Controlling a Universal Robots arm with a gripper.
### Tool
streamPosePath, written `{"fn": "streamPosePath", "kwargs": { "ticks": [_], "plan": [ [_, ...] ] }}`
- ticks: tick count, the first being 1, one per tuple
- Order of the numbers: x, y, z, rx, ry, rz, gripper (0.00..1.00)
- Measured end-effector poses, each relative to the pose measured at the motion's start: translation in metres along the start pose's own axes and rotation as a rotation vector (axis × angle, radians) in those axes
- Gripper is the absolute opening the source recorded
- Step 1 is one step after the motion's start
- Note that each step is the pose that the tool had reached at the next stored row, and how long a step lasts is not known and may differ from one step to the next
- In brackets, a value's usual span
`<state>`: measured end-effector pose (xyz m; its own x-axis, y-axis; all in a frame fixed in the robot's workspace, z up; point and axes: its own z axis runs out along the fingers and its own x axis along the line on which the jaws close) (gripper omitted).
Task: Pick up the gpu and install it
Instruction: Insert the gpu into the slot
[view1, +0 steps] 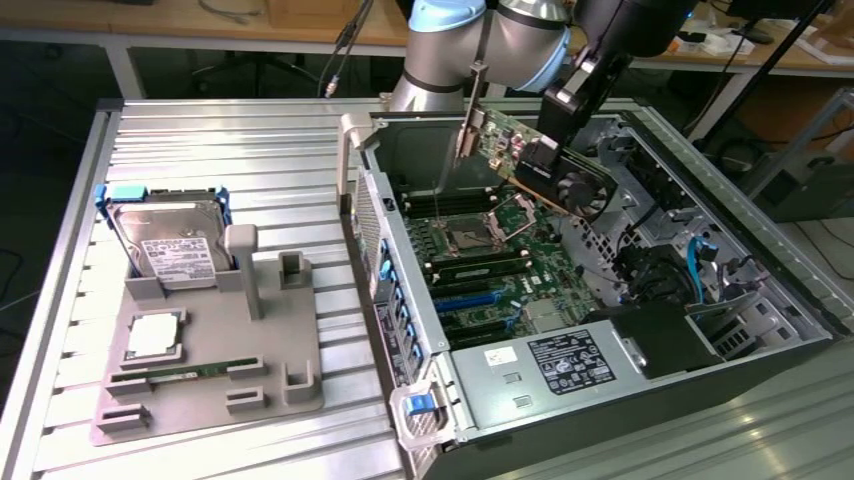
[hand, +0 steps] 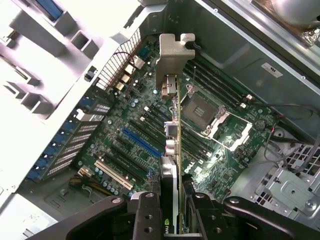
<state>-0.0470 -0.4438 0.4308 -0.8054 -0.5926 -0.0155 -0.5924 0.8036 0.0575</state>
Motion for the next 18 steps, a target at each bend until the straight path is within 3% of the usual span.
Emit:
{"fn": "streamPosePath", "kwargs": {
  "ticks": [2,4,9,18],
  "plan": [
    [0.0000,0.0000,0.0000,0.0000,0.0000,0.000,0.27],
    [-0.0009,-0.0005,0.0001,-0.0051,-0.0037,-0.001,0.27],
    [-0.0024,-0.0016,0.0011,-0.0088,-0.0061,-0.006,0.27],
    [-0.0055,-0.0038,0.0011,-0.0100,-0.0026,-0.065,0.27]
  ]
}}
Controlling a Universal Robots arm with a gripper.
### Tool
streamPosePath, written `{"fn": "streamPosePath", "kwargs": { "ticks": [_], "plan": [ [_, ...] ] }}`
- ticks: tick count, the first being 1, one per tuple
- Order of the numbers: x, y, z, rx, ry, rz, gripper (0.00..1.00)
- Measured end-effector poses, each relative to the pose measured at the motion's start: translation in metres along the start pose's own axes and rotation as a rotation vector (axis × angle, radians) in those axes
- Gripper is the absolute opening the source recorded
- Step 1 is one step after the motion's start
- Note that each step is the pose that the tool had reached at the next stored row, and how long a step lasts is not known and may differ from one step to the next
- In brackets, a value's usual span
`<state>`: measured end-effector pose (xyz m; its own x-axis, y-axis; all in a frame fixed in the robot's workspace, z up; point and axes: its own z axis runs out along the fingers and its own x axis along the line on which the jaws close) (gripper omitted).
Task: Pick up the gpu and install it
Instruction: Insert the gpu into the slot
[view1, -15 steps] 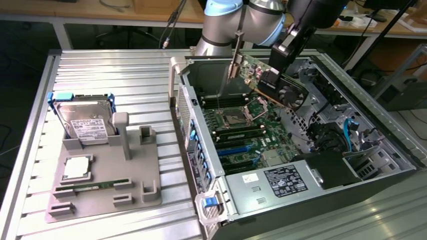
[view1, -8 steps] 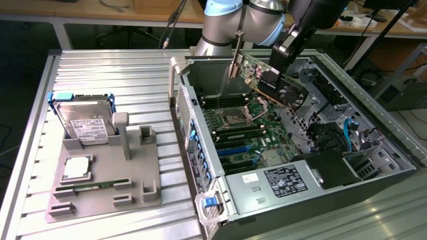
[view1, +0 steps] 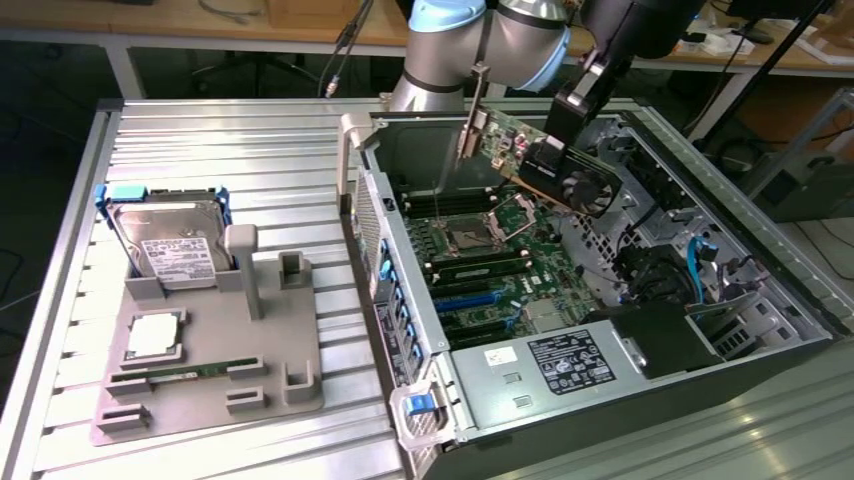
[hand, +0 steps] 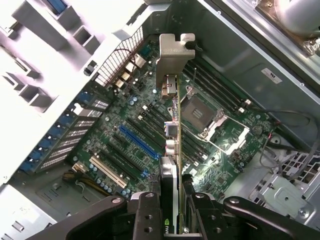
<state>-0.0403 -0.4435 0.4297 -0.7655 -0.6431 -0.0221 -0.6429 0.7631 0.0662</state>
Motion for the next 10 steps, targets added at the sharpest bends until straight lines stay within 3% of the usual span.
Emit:
{"fn": "streamPosePath", "kwargs": {
  "ticks": [10],
  "plan": [
    [0.0000,0.0000,0.0000,-0.0001,0.0004,-0.005,0.27]
  ]
}}
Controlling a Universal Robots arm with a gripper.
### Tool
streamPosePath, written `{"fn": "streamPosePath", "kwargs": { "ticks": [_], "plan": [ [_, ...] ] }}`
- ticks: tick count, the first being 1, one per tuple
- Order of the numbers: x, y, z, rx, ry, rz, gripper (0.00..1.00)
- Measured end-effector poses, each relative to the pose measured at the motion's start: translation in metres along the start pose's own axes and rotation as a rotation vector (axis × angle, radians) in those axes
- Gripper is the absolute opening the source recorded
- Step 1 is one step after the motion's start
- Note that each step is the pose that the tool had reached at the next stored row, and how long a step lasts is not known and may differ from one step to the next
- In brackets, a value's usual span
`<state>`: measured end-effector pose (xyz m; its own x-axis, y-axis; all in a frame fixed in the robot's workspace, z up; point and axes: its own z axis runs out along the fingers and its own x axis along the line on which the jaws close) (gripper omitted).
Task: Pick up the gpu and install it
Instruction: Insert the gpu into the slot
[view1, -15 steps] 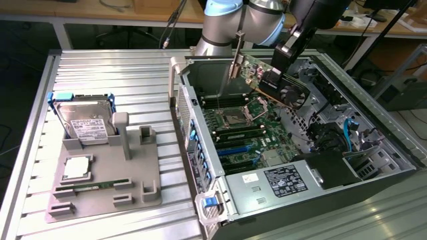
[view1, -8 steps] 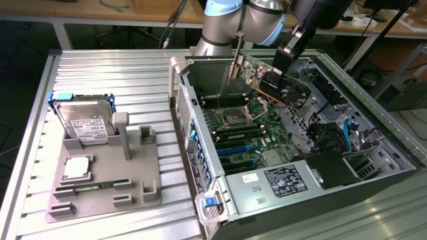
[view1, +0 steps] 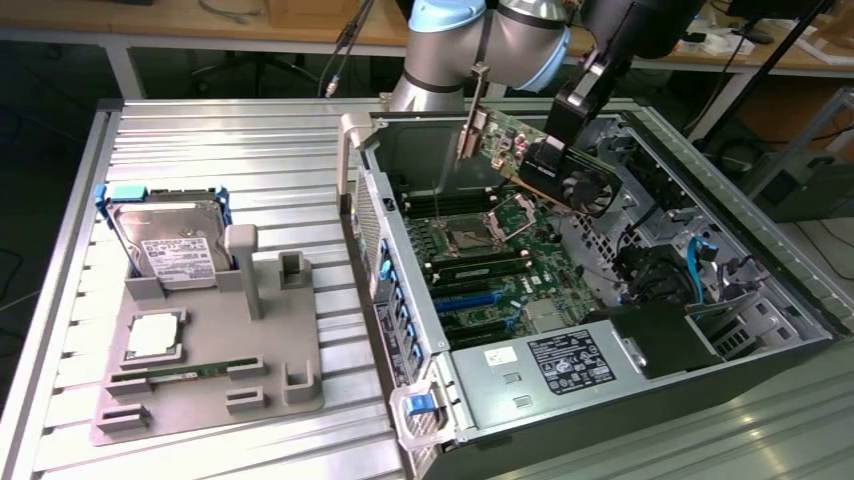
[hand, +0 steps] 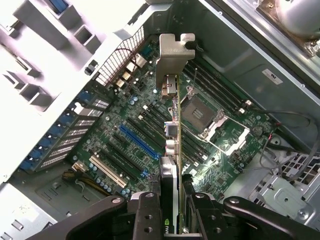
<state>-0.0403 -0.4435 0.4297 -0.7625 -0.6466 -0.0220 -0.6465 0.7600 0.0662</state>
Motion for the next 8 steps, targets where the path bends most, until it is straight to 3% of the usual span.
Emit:
{"fn": "streamPosePath", "kwargs": {
  "ticks": [8],
  "plan": [
    [0.0000,0.0000,0.0000,-0.0008,0.0024,-0.036,0.27]
  ]
}}
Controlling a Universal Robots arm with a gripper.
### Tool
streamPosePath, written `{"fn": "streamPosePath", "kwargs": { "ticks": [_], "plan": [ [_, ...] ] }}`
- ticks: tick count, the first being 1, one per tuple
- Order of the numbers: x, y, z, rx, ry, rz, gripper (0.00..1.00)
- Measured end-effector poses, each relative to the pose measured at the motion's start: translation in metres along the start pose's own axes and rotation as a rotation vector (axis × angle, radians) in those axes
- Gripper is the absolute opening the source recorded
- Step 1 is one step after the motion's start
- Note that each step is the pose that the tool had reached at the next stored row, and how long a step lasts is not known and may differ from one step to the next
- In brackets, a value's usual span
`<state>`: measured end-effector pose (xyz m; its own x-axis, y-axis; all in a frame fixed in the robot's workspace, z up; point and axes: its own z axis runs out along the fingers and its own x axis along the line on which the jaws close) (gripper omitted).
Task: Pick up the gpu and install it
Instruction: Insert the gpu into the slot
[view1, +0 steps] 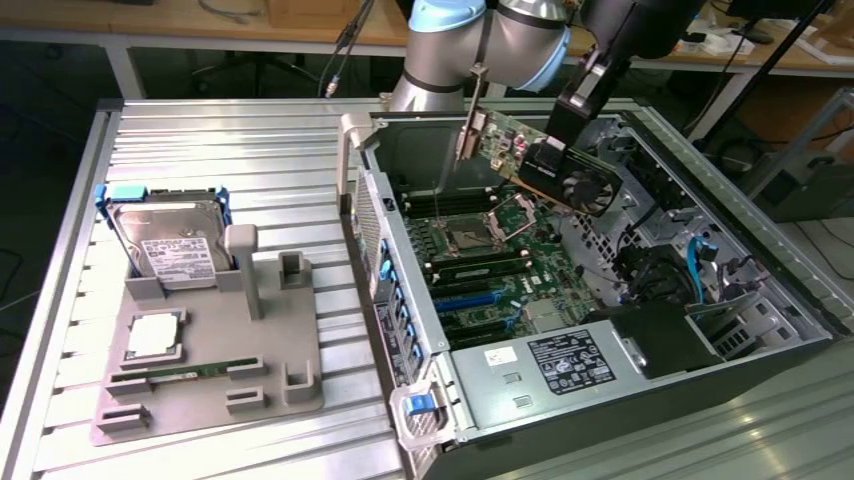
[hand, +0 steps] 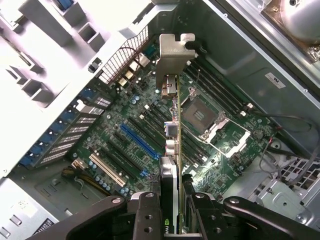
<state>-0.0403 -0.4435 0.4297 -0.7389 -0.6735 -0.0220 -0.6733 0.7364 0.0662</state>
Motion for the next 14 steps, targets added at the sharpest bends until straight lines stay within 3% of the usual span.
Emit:
{"fn": "streamPosePath", "kwargs": {
  "ticks": [14],
  "plan": [
    [0.0000,0.0000,0.0000,-0.0014,0.0042,-0.064,0.27]
  ]
}}
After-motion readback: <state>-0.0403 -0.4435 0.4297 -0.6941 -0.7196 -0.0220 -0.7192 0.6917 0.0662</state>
